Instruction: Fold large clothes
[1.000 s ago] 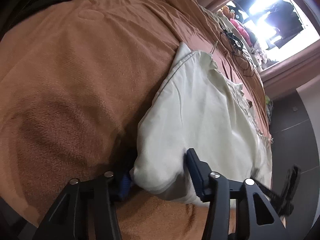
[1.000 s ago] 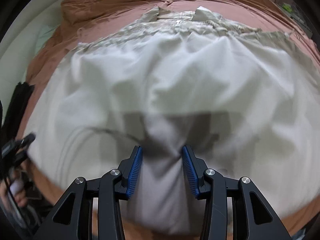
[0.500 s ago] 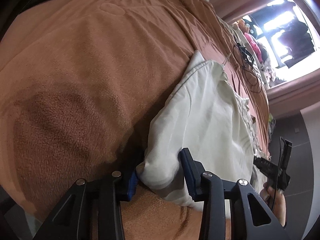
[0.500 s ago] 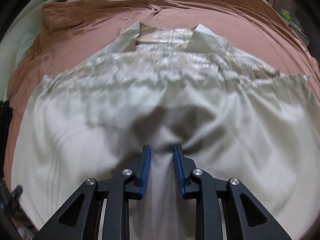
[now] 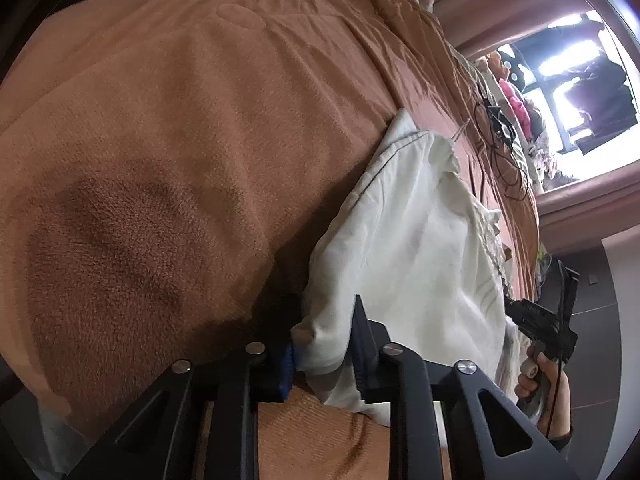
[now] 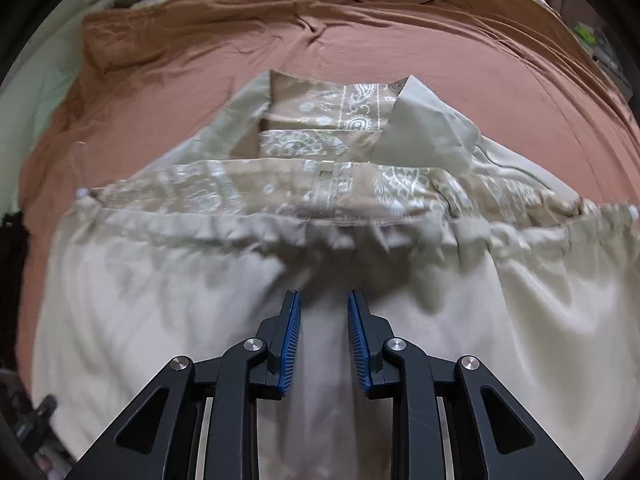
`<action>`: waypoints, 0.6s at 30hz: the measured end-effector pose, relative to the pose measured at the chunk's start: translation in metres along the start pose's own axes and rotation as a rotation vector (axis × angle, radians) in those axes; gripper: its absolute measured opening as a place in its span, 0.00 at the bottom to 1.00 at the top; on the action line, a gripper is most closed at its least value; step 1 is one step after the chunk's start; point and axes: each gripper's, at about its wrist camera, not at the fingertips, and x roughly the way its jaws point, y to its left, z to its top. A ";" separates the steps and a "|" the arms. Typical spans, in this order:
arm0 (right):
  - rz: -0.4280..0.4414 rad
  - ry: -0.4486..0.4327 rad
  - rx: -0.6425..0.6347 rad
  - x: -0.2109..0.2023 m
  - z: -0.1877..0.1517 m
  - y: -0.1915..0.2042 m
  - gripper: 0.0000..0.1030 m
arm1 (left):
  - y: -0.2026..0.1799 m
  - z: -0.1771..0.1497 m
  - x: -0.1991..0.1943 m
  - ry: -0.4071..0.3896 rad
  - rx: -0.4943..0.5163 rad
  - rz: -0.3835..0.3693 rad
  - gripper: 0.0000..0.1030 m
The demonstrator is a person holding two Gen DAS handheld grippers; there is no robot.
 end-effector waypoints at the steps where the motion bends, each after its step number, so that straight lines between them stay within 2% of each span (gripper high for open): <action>1: 0.004 -0.015 -0.005 -0.009 -0.006 0.000 0.24 | -0.002 0.000 -0.003 -0.004 0.003 -0.003 0.21; 7: 0.056 -0.061 -0.032 -0.056 -0.050 0.000 0.29 | -0.023 0.001 -0.024 -0.039 0.040 -0.042 0.19; 11: 0.115 -0.067 -0.016 -0.077 -0.079 -0.003 0.29 | -0.043 0.002 -0.038 -0.055 0.067 -0.083 0.18; 14: 0.176 -0.092 0.002 -0.093 -0.100 -0.002 0.35 | -0.063 0.002 -0.051 -0.075 0.106 -0.110 0.17; 18: 0.214 -0.127 0.020 -0.107 -0.119 -0.005 0.35 | -0.091 0.001 -0.066 -0.088 0.160 -0.140 0.16</action>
